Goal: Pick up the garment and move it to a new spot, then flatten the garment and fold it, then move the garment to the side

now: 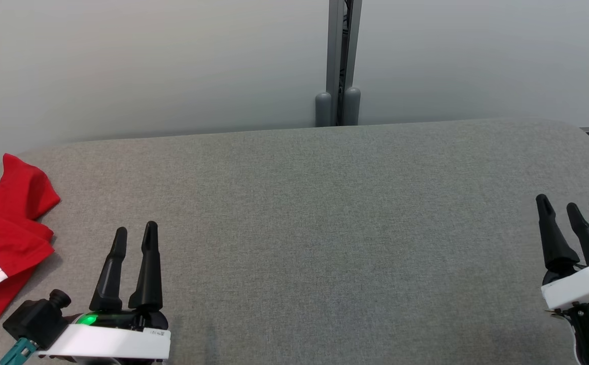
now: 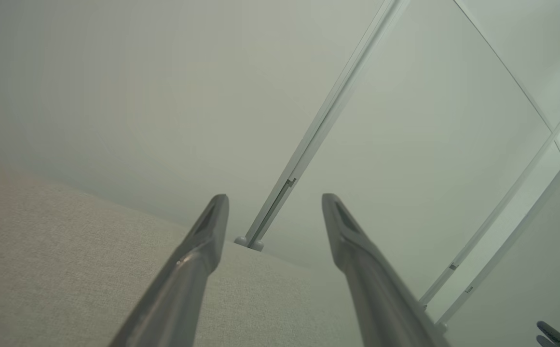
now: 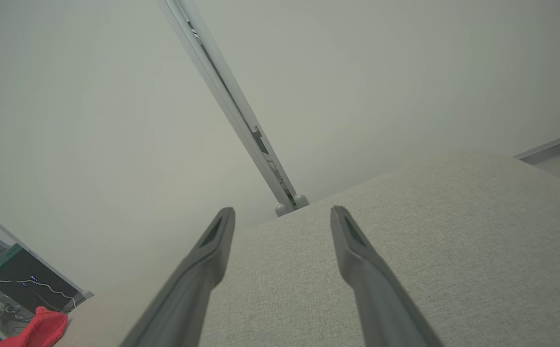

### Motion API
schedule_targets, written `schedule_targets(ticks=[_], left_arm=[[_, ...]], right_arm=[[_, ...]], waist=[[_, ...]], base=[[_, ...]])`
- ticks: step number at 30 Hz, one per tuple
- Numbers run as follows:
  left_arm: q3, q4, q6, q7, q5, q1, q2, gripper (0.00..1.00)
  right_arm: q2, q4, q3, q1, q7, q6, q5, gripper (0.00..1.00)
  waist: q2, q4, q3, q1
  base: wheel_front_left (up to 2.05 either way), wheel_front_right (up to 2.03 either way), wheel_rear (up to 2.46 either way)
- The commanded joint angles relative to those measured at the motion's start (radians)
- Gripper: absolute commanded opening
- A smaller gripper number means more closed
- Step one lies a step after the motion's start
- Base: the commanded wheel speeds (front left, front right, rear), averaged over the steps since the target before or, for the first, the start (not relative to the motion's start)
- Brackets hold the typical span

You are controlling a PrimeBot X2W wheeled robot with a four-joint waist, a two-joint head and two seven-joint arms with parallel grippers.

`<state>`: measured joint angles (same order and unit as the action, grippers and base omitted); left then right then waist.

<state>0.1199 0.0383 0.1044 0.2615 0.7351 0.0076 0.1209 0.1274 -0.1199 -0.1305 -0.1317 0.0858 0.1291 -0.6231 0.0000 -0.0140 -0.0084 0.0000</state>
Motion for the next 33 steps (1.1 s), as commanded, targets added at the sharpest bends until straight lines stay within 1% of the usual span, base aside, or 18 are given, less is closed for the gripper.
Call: schedule_targets(ticks=[1,19,33], left_arm=[[-0.003,-0.004,-0.005,0.002,-0.028,-0.035,0.011,1.00],[-0.029,0.123,-0.042,0.000,-0.216,-0.053,0.023,1.00],[-0.050,0.194,-0.063,-0.016,-0.317,-0.065,0.031,1.00]], right_arm=[[0.012,0.006,0.009,-0.003,-0.016,0.002,0.027,1.00],[0.004,-0.044,0.098,0.025,-0.125,0.002,0.238,1.00],[-0.007,-0.055,0.147,0.053,-0.198,0.002,0.366,1.00]], waist=[[0.0000,-0.001,0.000,0.0000],[0.0000,-0.010,-0.004,0.0000],[0.0000,-0.014,-0.012,0.0000]], base=[[0.00,0.00,0.00],[0.00,0.00,0.00],[0.00,0.00,0.00]])
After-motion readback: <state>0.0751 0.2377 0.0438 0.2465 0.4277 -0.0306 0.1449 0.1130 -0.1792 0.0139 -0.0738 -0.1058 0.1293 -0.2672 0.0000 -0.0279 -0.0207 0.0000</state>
